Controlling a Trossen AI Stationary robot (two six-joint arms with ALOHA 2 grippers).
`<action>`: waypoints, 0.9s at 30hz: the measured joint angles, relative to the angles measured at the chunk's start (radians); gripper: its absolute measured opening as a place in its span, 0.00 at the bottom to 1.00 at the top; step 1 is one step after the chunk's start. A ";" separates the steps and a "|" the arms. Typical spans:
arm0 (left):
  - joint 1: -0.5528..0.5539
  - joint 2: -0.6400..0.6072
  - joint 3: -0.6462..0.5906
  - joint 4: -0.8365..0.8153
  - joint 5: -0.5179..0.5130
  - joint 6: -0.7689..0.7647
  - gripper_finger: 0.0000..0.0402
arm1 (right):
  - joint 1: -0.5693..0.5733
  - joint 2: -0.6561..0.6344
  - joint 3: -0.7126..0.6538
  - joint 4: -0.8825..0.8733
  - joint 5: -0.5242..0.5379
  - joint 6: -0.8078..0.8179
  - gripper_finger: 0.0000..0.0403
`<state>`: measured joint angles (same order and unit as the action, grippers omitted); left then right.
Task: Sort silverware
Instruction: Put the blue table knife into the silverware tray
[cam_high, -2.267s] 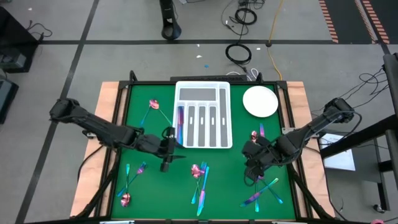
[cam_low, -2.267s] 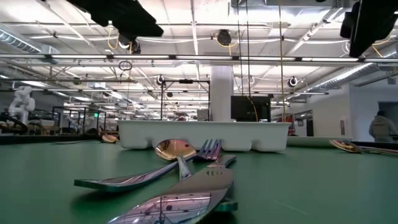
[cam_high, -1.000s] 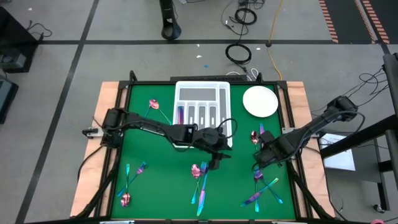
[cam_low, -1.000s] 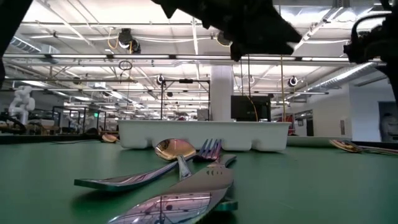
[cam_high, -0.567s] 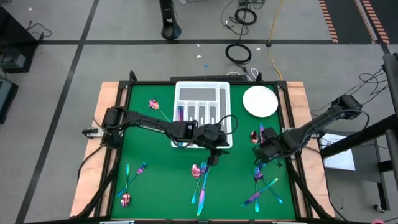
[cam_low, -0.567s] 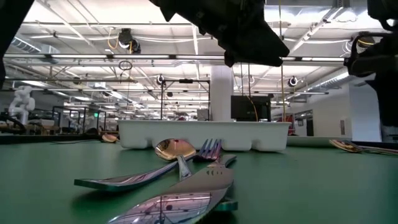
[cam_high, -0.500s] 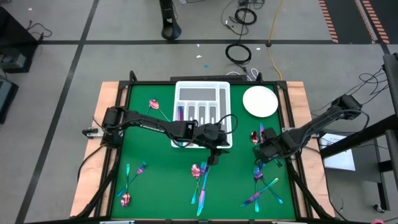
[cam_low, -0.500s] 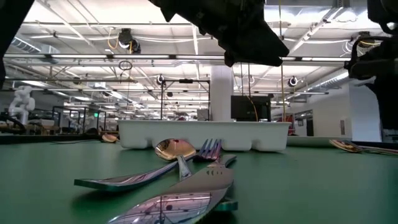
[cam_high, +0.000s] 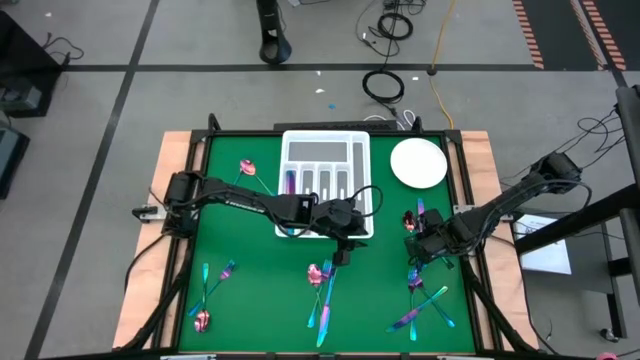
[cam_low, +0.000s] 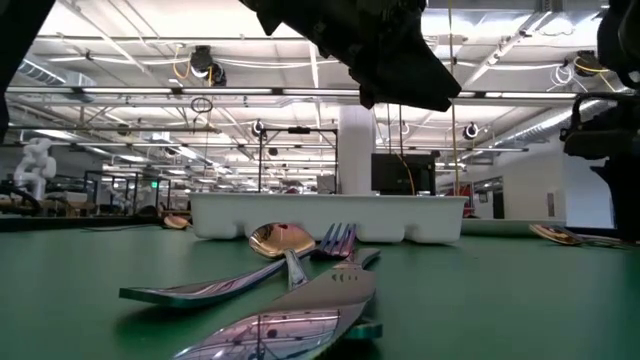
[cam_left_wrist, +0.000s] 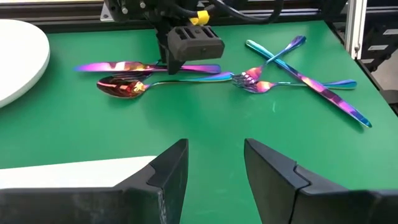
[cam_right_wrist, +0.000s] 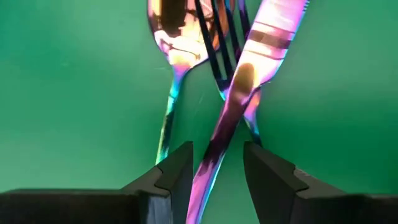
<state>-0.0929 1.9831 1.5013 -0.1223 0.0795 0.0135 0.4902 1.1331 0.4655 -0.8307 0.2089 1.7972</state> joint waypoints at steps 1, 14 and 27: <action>0.000 0.000 0.000 0.000 0.000 0.000 0.39 | -0.001 0.003 -0.008 0.014 -0.001 0.002 0.32; 0.000 0.000 0.000 0.000 0.000 0.019 0.39 | -0.001 0.017 -0.034 0.054 0.001 0.003 0.13; 0.000 0.000 -0.001 -0.032 0.000 0.026 0.39 | 0.002 0.022 -0.011 0.030 0.082 0.065 0.01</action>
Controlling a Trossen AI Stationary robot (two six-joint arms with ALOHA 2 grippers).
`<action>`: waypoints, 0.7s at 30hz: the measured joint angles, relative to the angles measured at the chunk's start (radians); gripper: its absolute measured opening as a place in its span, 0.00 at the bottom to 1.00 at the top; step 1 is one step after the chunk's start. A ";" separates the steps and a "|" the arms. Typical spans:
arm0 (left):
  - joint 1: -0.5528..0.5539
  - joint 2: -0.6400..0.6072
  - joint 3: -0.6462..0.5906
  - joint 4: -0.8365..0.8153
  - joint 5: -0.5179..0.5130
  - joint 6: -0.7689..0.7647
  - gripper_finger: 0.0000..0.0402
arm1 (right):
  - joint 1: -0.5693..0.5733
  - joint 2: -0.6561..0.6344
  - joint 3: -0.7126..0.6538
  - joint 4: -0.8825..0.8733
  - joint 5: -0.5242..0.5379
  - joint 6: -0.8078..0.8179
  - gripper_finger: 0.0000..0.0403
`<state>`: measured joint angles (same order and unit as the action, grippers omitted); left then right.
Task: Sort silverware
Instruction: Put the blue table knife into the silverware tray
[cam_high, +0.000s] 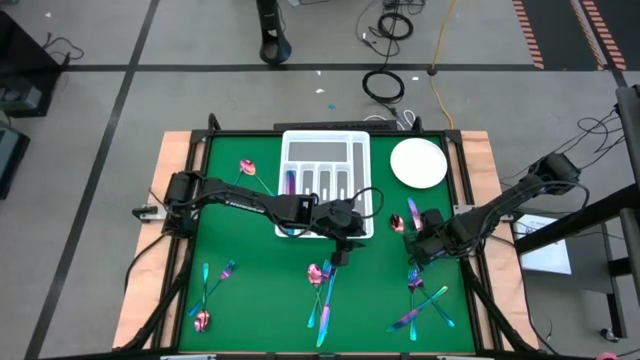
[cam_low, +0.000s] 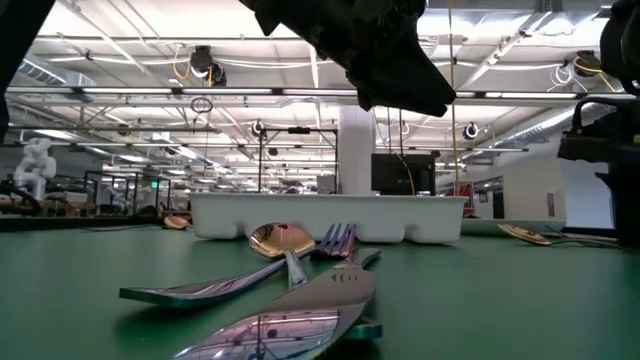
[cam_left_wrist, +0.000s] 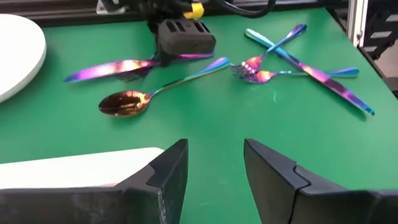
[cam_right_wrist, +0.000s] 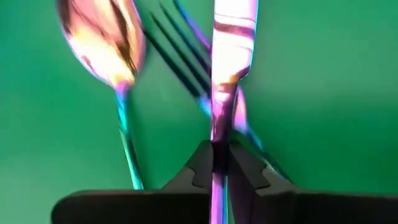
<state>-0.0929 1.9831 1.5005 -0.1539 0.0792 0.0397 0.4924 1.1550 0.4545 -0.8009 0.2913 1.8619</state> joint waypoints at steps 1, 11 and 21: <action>0.000 0.000 0.000 -0.006 0.000 0.002 0.39 | 0.001 0.001 0.011 -0.011 0.038 0.000 0.01; 0.066 -0.004 -0.097 0.187 0.178 -0.035 0.39 | 0.001 -0.002 0.169 -0.029 0.271 -0.153 0.00; 0.113 -0.004 -0.242 0.529 0.095 -0.456 0.39 | -0.002 -0.003 0.225 0.198 0.447 -0.457 0.00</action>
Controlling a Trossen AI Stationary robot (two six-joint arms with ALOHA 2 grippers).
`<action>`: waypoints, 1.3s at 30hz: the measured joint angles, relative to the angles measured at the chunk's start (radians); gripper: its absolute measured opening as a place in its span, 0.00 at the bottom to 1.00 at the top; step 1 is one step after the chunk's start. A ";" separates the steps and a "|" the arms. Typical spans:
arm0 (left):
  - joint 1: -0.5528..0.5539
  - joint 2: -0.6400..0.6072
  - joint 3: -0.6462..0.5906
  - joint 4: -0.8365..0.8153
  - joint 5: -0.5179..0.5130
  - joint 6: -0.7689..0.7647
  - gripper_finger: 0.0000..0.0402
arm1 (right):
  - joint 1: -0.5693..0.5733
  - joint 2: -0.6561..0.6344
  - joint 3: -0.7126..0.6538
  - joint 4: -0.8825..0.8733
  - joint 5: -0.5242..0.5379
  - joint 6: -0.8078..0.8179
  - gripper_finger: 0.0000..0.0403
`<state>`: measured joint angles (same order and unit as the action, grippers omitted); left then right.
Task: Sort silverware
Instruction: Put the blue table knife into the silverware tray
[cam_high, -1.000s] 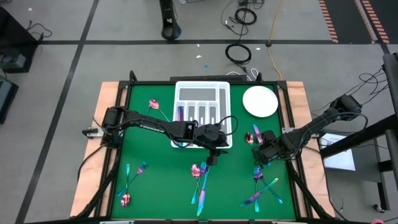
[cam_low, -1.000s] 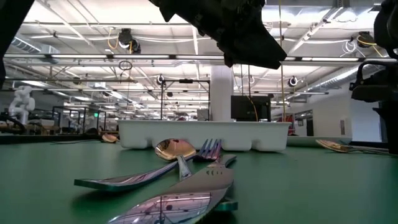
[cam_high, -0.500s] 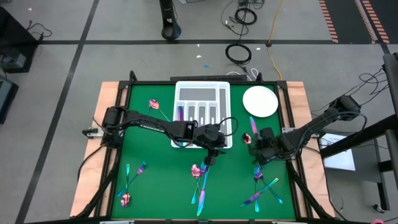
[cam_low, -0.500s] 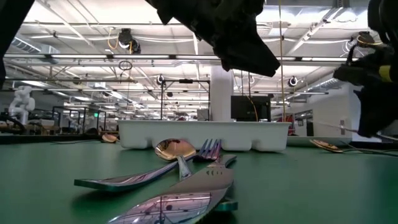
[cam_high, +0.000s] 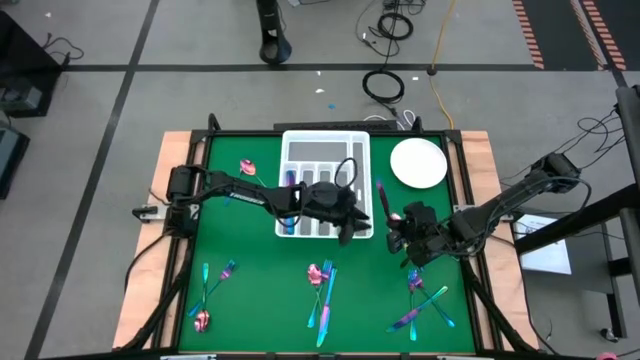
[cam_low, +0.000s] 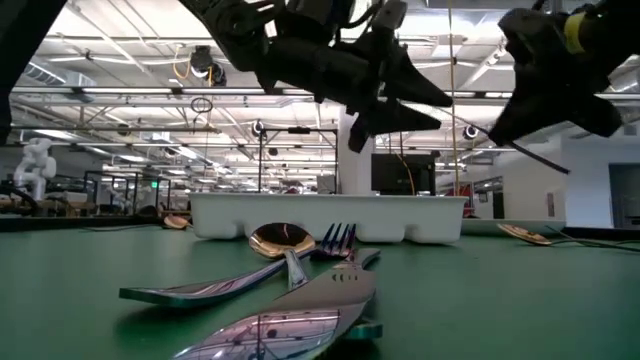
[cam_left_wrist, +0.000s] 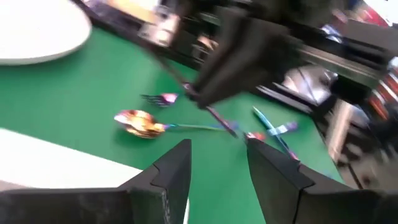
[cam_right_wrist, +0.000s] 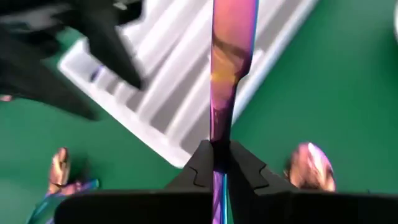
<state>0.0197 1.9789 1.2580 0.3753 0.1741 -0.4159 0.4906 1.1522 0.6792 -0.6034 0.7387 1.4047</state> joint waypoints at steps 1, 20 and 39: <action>-0.003 0.000 -0.004 0.015 -0.027 -0.023 0.39 | -0.001 0.000 0.000 0.018 0.015 -0.025 0.00; -0.041 0.001 -0.004 0.122 -0.272 -0.180 0.39 | -0.032 0.002 0.000 0.216 0.100 -0.298 0.01; -0.034 0.002 -0.003 0.195 -0.336 -0.172 0.39 | -0.051 0.010 0.001 0.300 0.112 -0.380 0.01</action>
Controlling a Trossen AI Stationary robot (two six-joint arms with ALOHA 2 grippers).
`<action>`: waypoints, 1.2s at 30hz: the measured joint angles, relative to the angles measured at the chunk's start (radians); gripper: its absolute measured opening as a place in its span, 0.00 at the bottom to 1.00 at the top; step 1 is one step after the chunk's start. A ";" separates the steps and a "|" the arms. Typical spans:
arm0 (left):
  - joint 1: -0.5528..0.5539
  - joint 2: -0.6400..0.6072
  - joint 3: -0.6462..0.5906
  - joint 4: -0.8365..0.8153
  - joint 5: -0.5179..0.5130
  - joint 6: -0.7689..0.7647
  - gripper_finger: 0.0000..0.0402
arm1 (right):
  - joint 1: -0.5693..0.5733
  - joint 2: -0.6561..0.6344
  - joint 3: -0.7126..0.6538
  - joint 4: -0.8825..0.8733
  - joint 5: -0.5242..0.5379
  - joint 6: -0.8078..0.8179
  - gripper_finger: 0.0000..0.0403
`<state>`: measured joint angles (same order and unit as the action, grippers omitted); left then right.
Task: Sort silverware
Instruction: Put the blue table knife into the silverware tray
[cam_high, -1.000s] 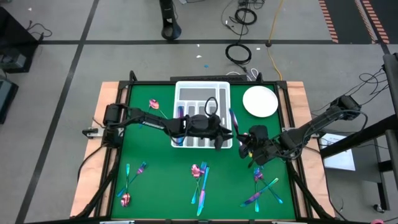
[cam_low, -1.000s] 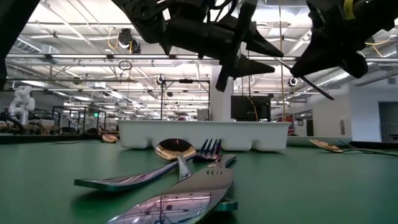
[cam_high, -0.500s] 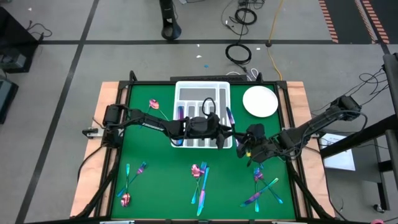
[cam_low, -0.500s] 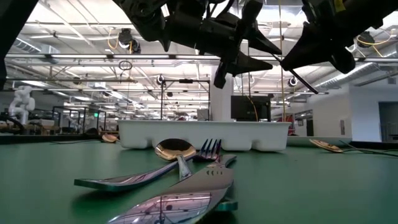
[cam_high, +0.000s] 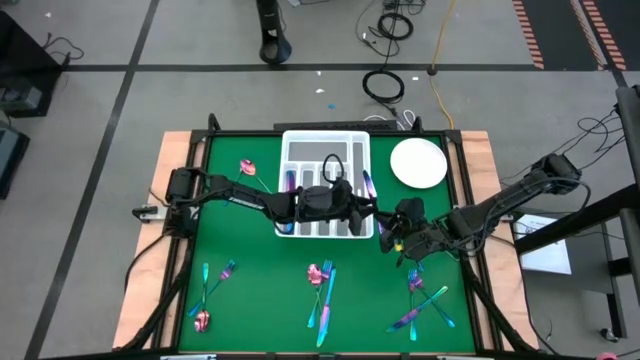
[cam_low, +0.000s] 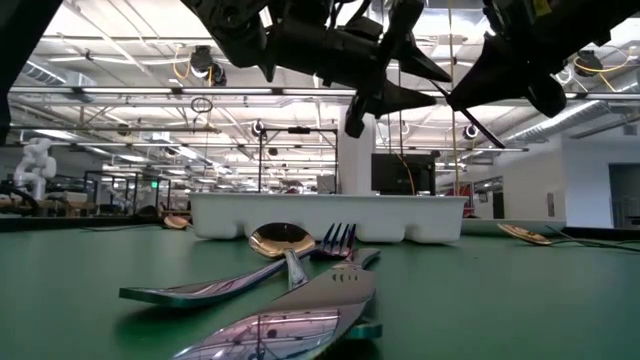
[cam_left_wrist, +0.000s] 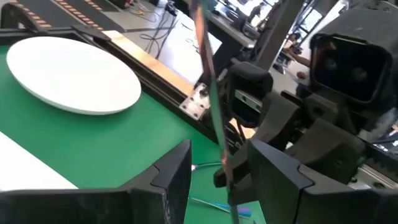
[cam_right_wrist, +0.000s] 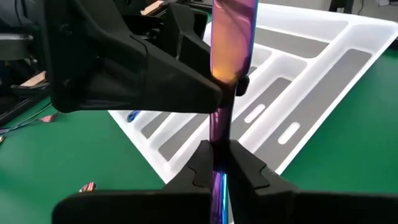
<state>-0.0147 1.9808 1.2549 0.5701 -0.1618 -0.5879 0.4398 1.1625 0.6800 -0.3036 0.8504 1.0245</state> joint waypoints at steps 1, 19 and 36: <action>0.002 0.000 0.000 0.000 -0.001 0.000 0.39 | -0.001 0.000 0.000 0.002 0.006 -0.001 0.01; 0.024 0.000 0.002 0.037 0.049 0.128 0.02 | -0.015 0.000 0.000 0.047 0.017 -0.070 0.03; 0.172 -0.186 0.010 -0.366 0.395 0.122 0.01 | 0.025 -0.075 0.002 0.025 -0.019 -0.149 0.10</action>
<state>0.1575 1.7945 1.2650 0.2044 0.2328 -0.4662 0.4653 1.0877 0.6815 -0.2783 0.8318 0.8760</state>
